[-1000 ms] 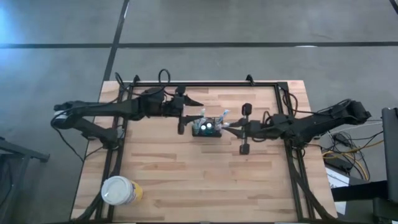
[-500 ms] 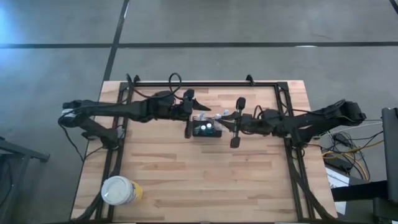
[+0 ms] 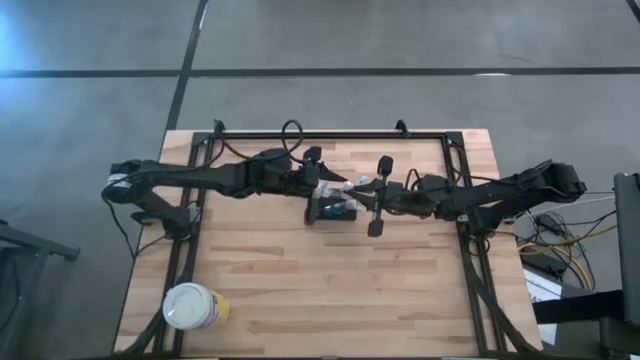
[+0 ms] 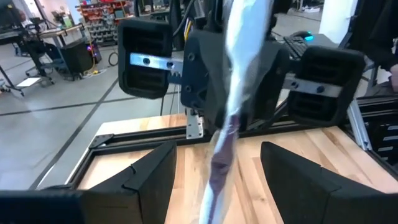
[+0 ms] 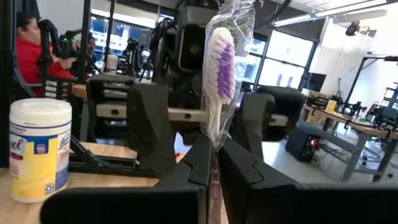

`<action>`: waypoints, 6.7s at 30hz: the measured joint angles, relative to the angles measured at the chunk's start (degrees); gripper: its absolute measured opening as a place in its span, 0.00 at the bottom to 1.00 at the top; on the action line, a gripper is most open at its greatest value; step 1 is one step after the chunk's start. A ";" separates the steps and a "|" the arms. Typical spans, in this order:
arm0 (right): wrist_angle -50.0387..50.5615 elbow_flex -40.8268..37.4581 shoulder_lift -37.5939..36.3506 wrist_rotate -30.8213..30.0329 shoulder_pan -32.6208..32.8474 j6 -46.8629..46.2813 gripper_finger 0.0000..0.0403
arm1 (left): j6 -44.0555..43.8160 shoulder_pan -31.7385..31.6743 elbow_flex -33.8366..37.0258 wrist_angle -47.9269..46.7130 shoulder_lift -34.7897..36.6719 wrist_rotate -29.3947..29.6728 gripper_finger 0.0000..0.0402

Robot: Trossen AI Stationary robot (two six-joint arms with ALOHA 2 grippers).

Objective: Pick & Place toothbrushing station
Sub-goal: Put the purple toothbrush into the wire organizer

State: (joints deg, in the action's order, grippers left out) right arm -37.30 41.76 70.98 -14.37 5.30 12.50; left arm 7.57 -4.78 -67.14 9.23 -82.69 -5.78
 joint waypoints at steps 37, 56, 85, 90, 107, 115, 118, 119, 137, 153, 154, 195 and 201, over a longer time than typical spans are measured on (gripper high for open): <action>2.01 -0.22 -1.25 1.18 -0.07 -1.68 0.13 | 7.03 0.34 -1.06 -2.27 -0.86 -0.95 0.07; 4.36 -2.43 -2.16 1.36 -0.07 -5.68 0.49 | 7.55 0.39 0.75 -0.68 -0.79 -2.12 0.07; 1.53 2.38 4.57 4.15 -1.31 -3.63 0.04 | 7.76 0.39 0.86 -1.81 -2.46 -1.33 0.08; 2.95 2.38 3.53 4.17 -1.40 -3.12 0.03 | 7.78 0.37 0.86 -2.69 -2.46 -1.40 0.28; 9.22 1.27 -2.72 5.97 -6.76 -0.13 0.02 | 8.04 0.36 6.35 -19.51 13.80 -6.29 0.59; 10.14 2.00 -4.97 10.46 -10.24 -0.68 0.02 | 4.04 0.35 26.19 -7.39 28.92 -6.73 0.39; 11.36 1.99 -4.45 10.76 -11.68 -2.08 0.02 | 1.07 0.37 34.91 0.38 34.59 -6.71 0.25; 11.39 1.93 -4.01 11.59 -12.16 -2.41 0.02 | 0.27 0.37 37.57 2.56 36.27 -6.70 0.20; -2.42 -6.73 4.02 9.87 -13.25 -7.86 0.02 | -4.24 0.37 50.63 8.68 52.30 -6.12 0.01; -20.43 -14.23 12.86 9.25 -15.99 -11.09 0.03 | -4.19 0.37 50.63 8.61 52.19 -5.24 0.01; -20.56 -14.13 13.60 9.23 -15.98 -11.09 0.03 | -4.19 0.36 50.63 8.61 52.20 -5.21 0.02; -27.72 -14.23 23.70 11.63 -15.15 -18.56 0.39 | -3.41 0.37 50.63 6.12 52.08 -3.30 0.03; -21.59 -14.23 18.60 11.53 -15.04 -18.46 0.47 | -3.21 0.35 50.63 6.12 52.08 -3.28 0.03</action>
State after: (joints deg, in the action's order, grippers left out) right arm -58.89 27.53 89.58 -2.84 -9.74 -5.96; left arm 4.36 -4.43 -16.51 15.35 -30.61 -9.06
